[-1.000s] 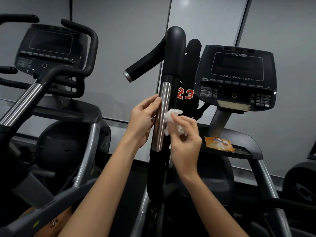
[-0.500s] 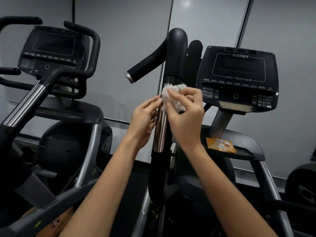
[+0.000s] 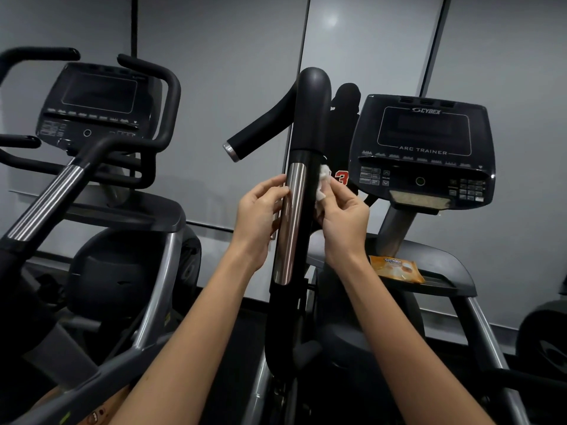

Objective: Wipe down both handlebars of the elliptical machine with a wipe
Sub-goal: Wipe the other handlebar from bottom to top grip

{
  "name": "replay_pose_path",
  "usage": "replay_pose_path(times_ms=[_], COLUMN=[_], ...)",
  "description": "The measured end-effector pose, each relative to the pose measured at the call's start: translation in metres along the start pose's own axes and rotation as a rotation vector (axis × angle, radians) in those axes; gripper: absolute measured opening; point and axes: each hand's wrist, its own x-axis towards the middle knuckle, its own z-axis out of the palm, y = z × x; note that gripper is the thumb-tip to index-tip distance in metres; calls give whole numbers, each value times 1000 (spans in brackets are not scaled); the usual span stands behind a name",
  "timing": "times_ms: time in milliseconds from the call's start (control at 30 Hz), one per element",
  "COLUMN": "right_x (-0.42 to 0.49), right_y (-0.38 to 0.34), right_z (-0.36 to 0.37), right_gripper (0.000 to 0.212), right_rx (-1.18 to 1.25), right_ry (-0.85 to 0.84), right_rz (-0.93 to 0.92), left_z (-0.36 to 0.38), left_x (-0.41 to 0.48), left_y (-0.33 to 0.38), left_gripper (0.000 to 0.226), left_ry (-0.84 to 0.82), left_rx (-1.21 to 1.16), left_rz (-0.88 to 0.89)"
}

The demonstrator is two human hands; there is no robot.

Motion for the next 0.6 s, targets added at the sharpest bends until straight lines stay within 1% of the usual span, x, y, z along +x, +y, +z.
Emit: replay_pose_path(times_ms=[67,133,200,267,300,333,400,467,600], right_x=[3,8,9,2,-2,-8,-20,-26,2], right_y=[-3,-6,-8,-2,5,12,26,32,11], right_z=[1,6,10,10,7,4,-5,-11,0], right_gripper=[12,15,17,18,19,20,22,23,22], right_rx=[-54,-138,-272,-469,-557,-628,-716,-743,-658], right_ry=[30,73,87,53,28,8,-19,-33,1], right_rz=[-71,-206,-411,-662,-756,-808,-859,-895,-860], left_z=[2,2,3,3,3,3,3,1,-1], left_x=[2,5,7,9,9,9,8,9,10], left_y=[2,4,6,6,6,6,3,2,2], left_gripper=[27,31,32,30,28,26,23,23,25], left_ry=[-5,-18,-24,-21,-18,-17,-18,-27,-44], left_rx=[-16,-28,-32,-46,-55,-61,-52,-33,-29], left_rz=[40,71,88,88,87,86,89,100,102])
